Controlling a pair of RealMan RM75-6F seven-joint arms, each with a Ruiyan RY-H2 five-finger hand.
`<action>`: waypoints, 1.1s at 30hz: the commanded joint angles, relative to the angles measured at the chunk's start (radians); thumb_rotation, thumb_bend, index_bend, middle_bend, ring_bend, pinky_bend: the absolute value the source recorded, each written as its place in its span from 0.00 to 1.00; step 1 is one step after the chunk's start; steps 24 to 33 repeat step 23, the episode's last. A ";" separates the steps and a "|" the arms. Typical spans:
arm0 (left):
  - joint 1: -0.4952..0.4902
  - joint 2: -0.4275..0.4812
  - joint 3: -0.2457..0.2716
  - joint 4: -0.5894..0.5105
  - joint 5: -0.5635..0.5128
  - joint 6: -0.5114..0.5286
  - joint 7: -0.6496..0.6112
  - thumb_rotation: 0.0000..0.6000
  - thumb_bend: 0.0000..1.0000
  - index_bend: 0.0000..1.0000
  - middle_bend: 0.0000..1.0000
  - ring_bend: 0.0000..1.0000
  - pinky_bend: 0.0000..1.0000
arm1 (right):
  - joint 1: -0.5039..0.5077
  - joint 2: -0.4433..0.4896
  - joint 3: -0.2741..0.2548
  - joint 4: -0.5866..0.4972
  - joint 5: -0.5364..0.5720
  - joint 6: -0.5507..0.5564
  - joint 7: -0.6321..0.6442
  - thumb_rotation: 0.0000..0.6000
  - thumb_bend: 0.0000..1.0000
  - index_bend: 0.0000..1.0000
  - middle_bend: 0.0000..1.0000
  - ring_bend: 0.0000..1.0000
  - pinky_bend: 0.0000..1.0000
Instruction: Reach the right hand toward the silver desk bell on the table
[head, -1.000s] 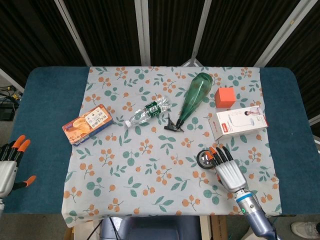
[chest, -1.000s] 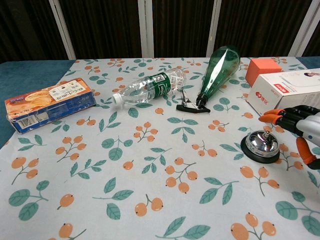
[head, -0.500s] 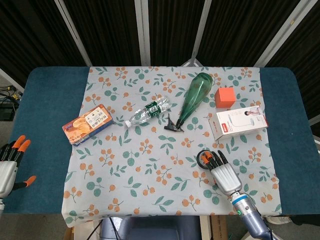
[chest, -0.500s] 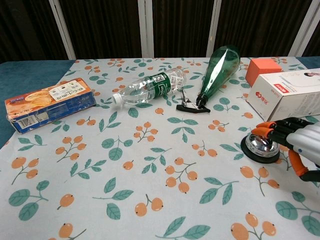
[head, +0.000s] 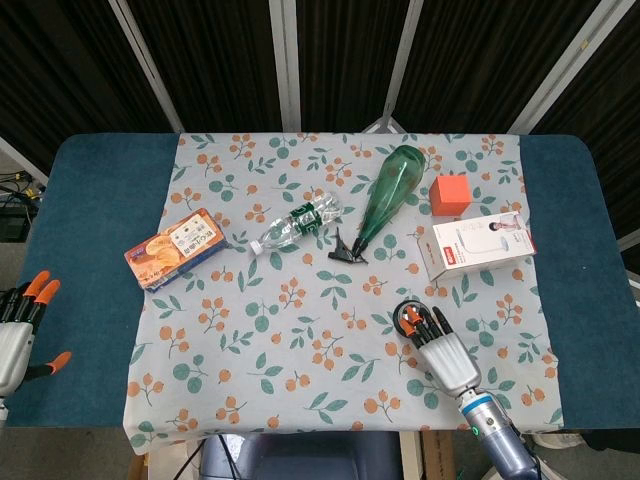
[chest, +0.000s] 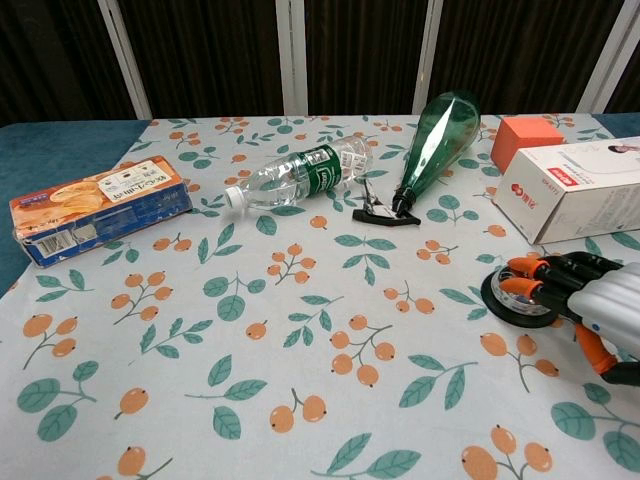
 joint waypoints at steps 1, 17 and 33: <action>0.000 0.000 0.000 -0.001 0.001 0.001 0.001 1.00 0.01 0.00 0.00 0.00 0.00 | 0.006 0.019 0.037 -0.035 -0.021 0.047 0.031 1.00 1.00 0.00 0.00 0.00 0.00; 0.002 0.002 0.004 -0.002 0.008 0.005 0.010 1.00 0.01 0.00 0.00 0.00 0.00 | -0.117 0.244 0.041 -0.166 -0.010 0.248 0.168 1.00 0.28 0.00 0.00 0.00 0.00; 0.006 0.003 0.007 -0.005 0.015 0.011 0.011 1.00 0.01 0.00 0.00 0.00 0.00 | -0.176 0.298 0.019 -0.153 -0.010 0.316 0.231 1.00 0.25 0.00 0.00 0.00 0.00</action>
